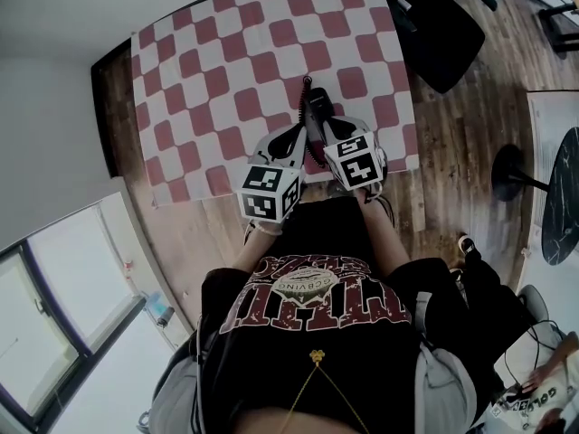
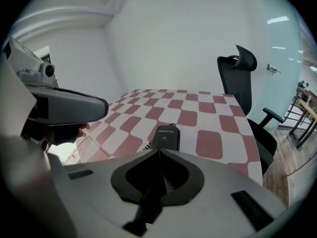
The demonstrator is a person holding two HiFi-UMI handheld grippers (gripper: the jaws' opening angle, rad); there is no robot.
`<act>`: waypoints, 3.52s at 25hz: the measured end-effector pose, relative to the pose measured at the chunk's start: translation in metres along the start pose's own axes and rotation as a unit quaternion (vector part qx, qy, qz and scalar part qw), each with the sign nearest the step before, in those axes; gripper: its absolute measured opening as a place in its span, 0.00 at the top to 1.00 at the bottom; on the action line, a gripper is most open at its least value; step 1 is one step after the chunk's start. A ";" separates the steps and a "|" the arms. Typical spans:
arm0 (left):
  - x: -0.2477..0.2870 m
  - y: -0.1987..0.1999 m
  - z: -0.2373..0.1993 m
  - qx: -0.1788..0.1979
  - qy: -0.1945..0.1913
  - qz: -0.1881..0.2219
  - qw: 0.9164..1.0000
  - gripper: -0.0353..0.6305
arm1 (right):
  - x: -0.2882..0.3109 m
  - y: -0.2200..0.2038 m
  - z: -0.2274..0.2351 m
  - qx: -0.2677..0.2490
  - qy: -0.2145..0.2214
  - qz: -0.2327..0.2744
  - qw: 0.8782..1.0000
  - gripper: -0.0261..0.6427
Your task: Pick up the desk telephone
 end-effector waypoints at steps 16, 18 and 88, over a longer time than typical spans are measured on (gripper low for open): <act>-0.008 -0.006 -0.008 0.002 -0.015 -0.009 1.000 0.95 | 0.013 -0.013 -0.004 0.019 -0.031 -0.020 0.999 0.57; -0.009 -0.006 -0.009 0.000 -0.014 -0.009 1.000 0.95 | 0.017 -0.015 -0.003 0.025 -0.032 -0.023 0.999 0.56; 0.027 -0.013 -0.041 -0.012 0.030 -0.019 0.999 0.95 | 0.030 -0.036 0.018 -0.036 0.030 -0.100 0.994 0.53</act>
Point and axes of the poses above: the fingertips, and each gripper's own axes: x forward along the fingers, z to its right, y out of its top, the point moved 2 cm from there along -x, backward along the fingers, and after that the axes turned 11 degrees about -y, right-handed, at the moved point
